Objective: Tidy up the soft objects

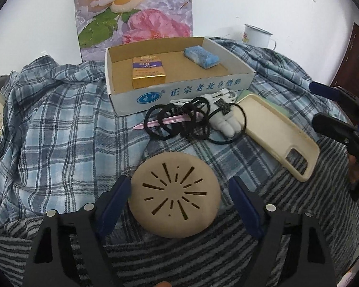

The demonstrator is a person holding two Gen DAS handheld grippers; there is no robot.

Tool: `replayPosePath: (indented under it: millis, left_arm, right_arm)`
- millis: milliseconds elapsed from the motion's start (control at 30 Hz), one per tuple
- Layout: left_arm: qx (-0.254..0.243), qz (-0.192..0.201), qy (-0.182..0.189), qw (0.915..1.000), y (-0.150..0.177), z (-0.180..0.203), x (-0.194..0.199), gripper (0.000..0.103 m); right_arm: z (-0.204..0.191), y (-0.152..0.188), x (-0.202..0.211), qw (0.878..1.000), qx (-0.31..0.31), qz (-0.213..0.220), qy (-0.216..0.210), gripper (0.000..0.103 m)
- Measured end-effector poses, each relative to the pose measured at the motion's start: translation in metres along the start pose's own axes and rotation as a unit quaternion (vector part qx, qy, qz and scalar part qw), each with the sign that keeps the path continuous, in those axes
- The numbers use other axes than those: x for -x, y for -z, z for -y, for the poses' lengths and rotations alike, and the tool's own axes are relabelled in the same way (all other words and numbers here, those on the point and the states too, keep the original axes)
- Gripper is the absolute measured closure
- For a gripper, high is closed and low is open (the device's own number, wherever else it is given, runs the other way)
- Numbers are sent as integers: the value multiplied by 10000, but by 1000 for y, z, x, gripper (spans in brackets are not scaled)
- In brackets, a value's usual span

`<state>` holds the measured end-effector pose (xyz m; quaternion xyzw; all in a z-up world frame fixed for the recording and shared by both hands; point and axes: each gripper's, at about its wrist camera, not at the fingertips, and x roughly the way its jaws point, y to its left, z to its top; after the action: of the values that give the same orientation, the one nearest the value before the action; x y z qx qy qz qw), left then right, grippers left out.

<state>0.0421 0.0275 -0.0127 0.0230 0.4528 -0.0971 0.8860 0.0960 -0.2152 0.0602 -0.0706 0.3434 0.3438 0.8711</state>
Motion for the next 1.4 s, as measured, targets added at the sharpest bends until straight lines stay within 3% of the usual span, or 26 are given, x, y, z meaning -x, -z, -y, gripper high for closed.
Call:
replayPosePath:
  millis: [467,1167,1233,1300,1400]
  left_arm:
    - [4,-311,-159,9994,3,-3,-18,19]
    - [0,637,-49,9980,9,-1,18,20]
    - [16,706,-26,9975,10,-1,21,20]
    - [12,728,-29,9973,10,-1,22,20]
    - [-15,751,-34,9972,11,1,24,20]
  right_arm:
    - [-4,3,-17,9992,73,-398,34,0]
    - [-16,4,-41,9943,246,-1031,88,1]
    - [-20,7,-48,9920,352,-1196,176,7]
    - [-26,10,-58,9879,515,-1433,292,21]
    - [-31,13,-65,9845,668,-1550,482,26]
